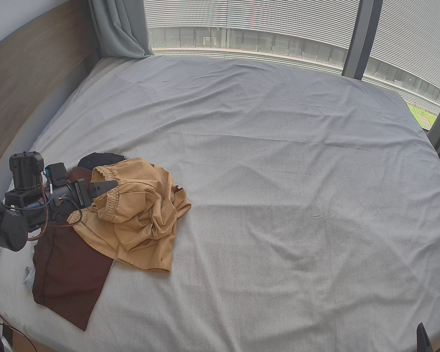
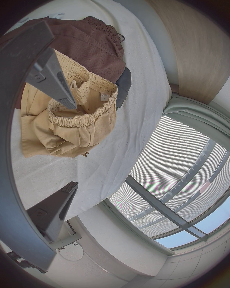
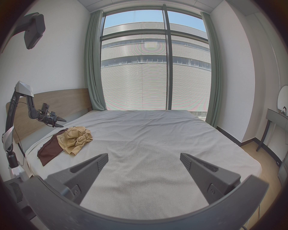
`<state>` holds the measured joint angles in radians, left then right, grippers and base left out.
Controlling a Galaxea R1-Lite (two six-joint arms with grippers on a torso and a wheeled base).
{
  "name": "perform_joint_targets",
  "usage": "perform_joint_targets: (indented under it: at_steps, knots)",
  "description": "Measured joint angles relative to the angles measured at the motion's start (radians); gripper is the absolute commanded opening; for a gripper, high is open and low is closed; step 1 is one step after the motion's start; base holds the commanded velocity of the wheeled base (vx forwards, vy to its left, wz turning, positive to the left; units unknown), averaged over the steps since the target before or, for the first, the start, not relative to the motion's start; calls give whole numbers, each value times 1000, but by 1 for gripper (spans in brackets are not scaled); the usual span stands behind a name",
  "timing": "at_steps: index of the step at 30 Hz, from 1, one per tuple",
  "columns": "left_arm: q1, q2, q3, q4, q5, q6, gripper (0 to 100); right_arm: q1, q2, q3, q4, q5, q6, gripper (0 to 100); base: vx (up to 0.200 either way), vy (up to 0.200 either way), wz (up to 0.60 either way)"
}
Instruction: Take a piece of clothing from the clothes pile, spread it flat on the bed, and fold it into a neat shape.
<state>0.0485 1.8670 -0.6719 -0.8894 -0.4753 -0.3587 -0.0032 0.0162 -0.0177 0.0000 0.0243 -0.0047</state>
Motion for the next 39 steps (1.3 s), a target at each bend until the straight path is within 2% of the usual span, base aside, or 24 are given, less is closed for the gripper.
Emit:
perform_joint_targets:
  at_steps: [28, 39]
  knots:
    - [-19, 203, -161, -23, -14, -6, 100, 0, 0, 0, 0, 0, 0, 100, 0, 0, 0]
    - [-60, 274, -193, -74, -6, -10, 100, 0, 0, 0, 0, 0, 0, 100, 0, 0, 0]
